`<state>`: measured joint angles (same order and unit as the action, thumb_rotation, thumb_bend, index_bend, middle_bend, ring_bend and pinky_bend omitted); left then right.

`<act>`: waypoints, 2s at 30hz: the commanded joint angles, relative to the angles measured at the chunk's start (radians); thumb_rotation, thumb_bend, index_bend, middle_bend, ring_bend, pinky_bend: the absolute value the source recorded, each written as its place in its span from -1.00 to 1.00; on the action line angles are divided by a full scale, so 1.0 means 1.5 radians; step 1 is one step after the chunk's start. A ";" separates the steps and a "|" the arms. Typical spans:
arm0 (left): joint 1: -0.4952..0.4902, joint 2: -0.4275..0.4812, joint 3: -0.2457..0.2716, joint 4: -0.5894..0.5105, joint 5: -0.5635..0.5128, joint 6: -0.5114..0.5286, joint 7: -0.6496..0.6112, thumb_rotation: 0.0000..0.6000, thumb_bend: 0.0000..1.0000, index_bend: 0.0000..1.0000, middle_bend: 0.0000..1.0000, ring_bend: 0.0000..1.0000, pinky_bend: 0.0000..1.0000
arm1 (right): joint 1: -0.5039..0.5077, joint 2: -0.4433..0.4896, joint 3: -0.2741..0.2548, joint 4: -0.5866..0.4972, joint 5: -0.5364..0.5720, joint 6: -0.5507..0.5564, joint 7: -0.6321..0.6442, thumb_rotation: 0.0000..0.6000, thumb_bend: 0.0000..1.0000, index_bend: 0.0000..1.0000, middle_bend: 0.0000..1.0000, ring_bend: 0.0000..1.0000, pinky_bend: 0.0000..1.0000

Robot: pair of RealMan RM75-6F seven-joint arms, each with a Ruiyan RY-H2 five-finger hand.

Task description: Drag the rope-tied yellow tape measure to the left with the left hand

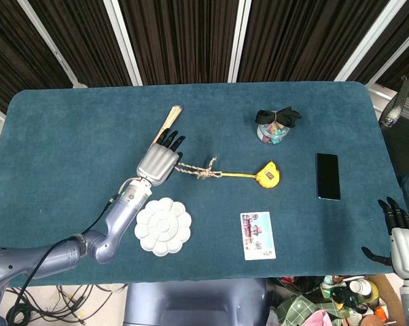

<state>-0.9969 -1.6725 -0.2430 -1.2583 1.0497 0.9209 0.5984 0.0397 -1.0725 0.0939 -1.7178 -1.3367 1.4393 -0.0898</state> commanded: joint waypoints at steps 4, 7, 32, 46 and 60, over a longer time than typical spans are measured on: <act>0.000 -0.001 0.002 -0.004 0.002 0.003 -0.006 1.00 -0.07 0.21 -0.79 -1.00 -1.00 | -0.001 -0.001 0.000 0.001 -0.002 0.002 0.000 1.00 -0.89 -0.98 -1.00 -0.82 -0.67; 0.002 -0.001 0.003 -0.008 0.004 0.008 -0.009 1.00 -0.07 0.21 -0.79 -1.00 -1.00 | -0.002 0.000 -0.001 0.003 -0.003 0.004 0.002 1.00 -0.89 -0.98 -1.00 -0.82 -0.67; 0.001 0.010 0.013 -0.023 0.003 0.013 0.002 1.00 -0.03 0.22 -0.79 -1.00 -1.00 | 0.002 0.000 0.001 0.002 -0.002 0.000 -0.001 1.00 -0.89 -0.98 -1.00 -0.82 -0.67; 0.049 0.074 0.026 -0.086 0.034 0.061 -0.046 1.00 -0.01 0.23 -0.78 -1.00 -1.00 | 0.001 0.000 -0.001 0.005 -0.007 0.001 0.003 1.00 -0.89 -0.98 -1.00 -0.82 -0.67; 0.163 0.225 0.080 -0.146 0.135 0.173 -0.126 1.00 -0.01 0.23 -0.78 -1.00 -1.00 | 0.000 -0.003 0.000 0.004 -0.003 0.003 -0.005 1.00 -0.89 -0.98 -1.00 -0.82 -0.67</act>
<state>-0.7785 -1.3617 -0.1429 -1.4687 1.2210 1.1544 0.4299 0.0399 -1.0763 0.0933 -1.7114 -1.3413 1.4439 -0.0964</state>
